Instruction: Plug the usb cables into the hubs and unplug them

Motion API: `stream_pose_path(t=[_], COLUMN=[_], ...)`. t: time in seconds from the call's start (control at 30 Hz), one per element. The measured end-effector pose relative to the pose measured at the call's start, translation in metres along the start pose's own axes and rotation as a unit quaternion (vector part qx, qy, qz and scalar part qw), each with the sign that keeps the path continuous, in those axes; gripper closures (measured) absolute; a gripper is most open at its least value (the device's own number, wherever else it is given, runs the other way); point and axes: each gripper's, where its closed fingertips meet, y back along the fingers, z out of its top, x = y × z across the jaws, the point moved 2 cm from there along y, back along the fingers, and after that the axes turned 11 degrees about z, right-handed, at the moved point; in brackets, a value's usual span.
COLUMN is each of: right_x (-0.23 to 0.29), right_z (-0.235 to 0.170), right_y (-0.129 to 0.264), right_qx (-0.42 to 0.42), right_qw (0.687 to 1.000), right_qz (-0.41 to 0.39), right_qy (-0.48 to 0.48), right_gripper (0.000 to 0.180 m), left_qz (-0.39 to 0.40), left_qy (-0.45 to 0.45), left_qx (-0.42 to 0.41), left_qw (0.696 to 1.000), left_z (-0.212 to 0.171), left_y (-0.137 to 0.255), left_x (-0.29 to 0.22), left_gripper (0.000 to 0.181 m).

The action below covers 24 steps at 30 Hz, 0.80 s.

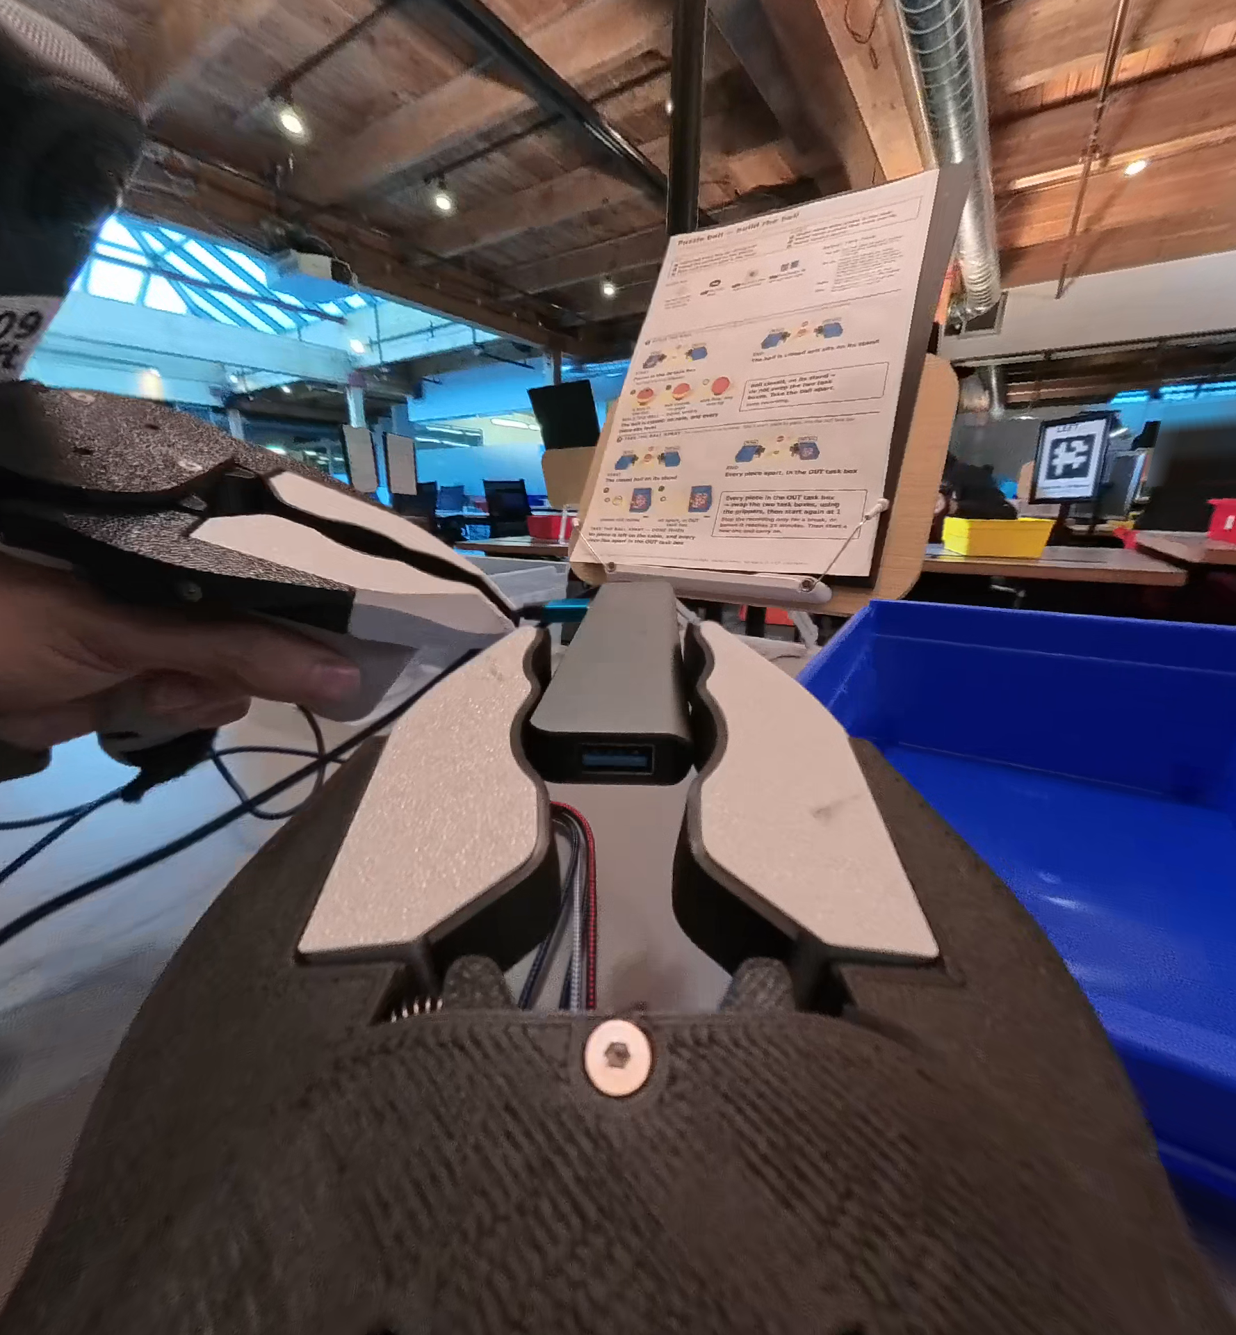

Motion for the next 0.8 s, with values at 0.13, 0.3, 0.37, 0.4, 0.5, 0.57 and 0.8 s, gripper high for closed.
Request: stream_pose_path(t=[0.13, 0.3, 0.37, 0.4, 0.5, 0.57, 0.8], right_x=[0.001, 0.002, 0.002, 0.001, 0.003, 0.004, 0.013], right_z=[-0.002, 0.003, 0.005, 0.005, 0.005, 0.005, 0.004], right_y=[-0.002, 0.001, 0.002, 0.003, 0.002, 0.002, -0.003], right_qx=[0.01, -0.02, -0.029, -0.033, -0.032, -0.032, -0.025], right_qw=[1.0, 1.0, 0.999, 0.999, 0.999, 0.999, 0.999], right_qz=[-0.004, 0.008, 0.012, 0.013, 0.017, 0.018, 0.045], right_qy=[0.011, -0.003, -0.012, -0.017, -0.01, -0.008, 0.005], right_gripper=[0.144, 0.144, 0.144, 0.144, 0.144, 0.144, 0.142], left_qz=[-0.003, -0.028, -0.04, -0.041, -0.047, -0.042, -0.023], left_qy=[-0.005, 0.062, 0.088, 0.1, 0.101, 0.103, 0.077], left_qx=[-0.014, -0.092, -0.107, -0.11, -0.119, -0.117, -0.133], left_qw=[1.0, 0.993, 0.989, 0.988, 0.987, 0.987, 0.988], left_z=[-0.007, 0.0, 0.002, 0.003, 0.004, 0.003, 0.001], left_y=[-0.004, 0.0, 0.001, 0.002, 0.003, 0.002, 0.008], left_x=[0.002, -0.001, -0.003, -0.003, -0.007, -0.007, 0.001], left_gripper=[0.179, 0.175, 0.175, 0.174, 0.169, 0.169, 0.176])
